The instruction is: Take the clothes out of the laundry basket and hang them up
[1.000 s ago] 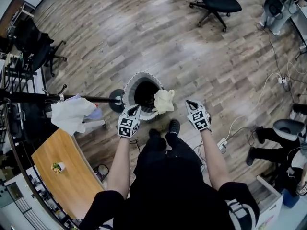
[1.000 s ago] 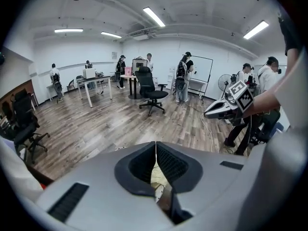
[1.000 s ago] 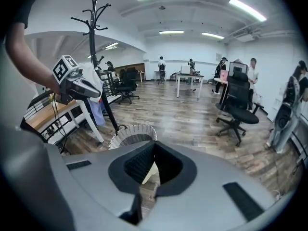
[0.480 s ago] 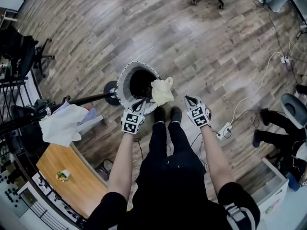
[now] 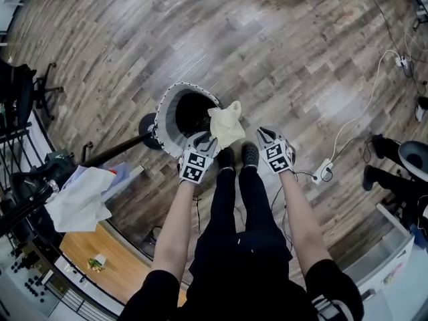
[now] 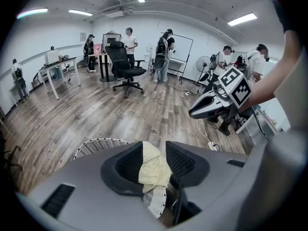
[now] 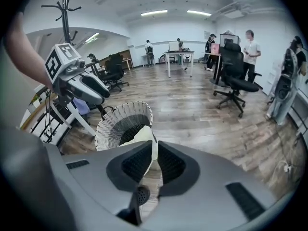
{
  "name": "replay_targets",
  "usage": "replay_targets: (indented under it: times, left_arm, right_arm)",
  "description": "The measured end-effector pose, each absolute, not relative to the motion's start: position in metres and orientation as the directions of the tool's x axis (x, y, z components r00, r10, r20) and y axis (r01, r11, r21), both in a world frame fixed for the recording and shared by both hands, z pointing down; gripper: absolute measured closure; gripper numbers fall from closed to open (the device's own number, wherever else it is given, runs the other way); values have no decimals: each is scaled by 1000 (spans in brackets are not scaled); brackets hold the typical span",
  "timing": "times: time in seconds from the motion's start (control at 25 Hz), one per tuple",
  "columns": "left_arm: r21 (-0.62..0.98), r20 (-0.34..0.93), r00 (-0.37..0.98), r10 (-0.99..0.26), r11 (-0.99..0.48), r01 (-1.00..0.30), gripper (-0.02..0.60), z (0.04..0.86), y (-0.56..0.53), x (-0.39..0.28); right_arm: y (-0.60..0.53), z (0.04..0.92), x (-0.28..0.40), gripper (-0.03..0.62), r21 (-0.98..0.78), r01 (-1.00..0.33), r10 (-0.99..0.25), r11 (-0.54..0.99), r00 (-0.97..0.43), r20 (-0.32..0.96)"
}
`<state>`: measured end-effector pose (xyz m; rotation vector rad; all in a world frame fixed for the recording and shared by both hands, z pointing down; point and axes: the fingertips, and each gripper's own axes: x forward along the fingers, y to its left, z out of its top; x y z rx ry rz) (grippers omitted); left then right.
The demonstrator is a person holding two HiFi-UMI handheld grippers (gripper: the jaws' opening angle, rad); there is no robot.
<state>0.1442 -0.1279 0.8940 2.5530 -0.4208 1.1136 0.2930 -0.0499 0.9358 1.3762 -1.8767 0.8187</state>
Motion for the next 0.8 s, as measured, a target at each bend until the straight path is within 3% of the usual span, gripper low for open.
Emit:
replay_targets:
  times: [0.28, 0.8]
  left_arm:
    - [140, 773, 631, -64, -953, -268, 373, 956, -132, 162]
    - [132, 786, 615, 57, -988, -77, 304, 1050, -143, 203]
  right_arm:
    - [-47, 991, 289, 523, -106, -964, -519, 245, -223, 825]
    - [-38, 1074, 277, 520, -140, -975, -510, 174, -211, 834]
